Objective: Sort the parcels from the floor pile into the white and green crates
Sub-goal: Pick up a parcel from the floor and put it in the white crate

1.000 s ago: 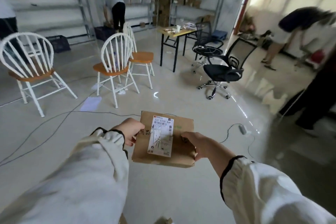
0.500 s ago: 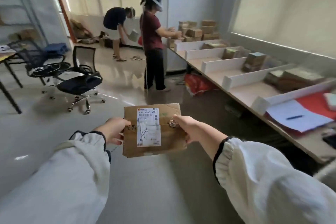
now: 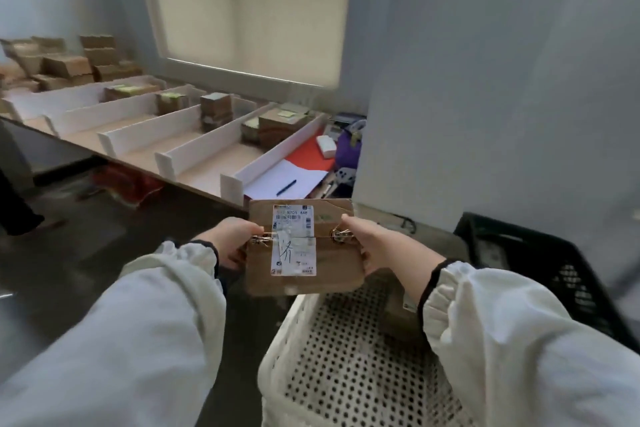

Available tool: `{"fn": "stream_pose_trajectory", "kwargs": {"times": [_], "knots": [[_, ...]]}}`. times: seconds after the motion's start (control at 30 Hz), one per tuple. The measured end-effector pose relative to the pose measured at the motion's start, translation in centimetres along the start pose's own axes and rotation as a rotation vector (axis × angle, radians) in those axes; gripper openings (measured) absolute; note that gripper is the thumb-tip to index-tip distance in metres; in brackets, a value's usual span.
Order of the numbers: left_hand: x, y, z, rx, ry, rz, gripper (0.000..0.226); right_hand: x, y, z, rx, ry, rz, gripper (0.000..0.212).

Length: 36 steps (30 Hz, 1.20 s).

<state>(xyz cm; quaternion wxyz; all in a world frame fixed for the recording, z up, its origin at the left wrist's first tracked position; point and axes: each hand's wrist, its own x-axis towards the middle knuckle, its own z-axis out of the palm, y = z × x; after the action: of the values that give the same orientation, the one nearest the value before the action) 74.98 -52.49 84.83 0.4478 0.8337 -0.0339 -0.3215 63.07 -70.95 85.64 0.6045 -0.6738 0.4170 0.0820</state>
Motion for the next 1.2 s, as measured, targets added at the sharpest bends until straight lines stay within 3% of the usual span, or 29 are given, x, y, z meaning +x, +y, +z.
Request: {"fn": "stream_pose_trajectory", "kwargs": {"times": [0.2,0.47,0.63,0.7,0.9,1.0,1.2], "knots": [[4.0,6.4,11.8,0.121,-0.157,0.093,0.028,2.2,3.5,-11.5,0.071,0.166,0.11,0.058],[7.4,8.5,20.4,0.217,-0.292,0.09,0.034,4.0,8.6,-18.4,0.22,0.232,0.193,0.054],[9.4,7.4,23.6,0.25,-0.309,0.079,0.029,8.4,12.2,-18.1,0.275,0.246,0.298,0.055],[10.5,6.3,24.5,0.283,-0.325,0.039,0.029,9.6,13.6,-17.2,0.254,0.279,0.339,0.043],[15.1,2.3,27.2,0.262,-0.453,-0.04,0.026,14.1,17.8,-15.1,-0.003,0.428,0.417,0.049],[17.4,-0.4,28.5,0.238,-0.48,-0.071,0.018,16.4,19.9,-14.4,-0.087,0.418,0.474,0.051],[22.9,-8.7,31.8,0.137,-0.477,-0.165,0.032,22.8,27.2,-12.2,-0.095,0.416,0.556,0.041]]}}
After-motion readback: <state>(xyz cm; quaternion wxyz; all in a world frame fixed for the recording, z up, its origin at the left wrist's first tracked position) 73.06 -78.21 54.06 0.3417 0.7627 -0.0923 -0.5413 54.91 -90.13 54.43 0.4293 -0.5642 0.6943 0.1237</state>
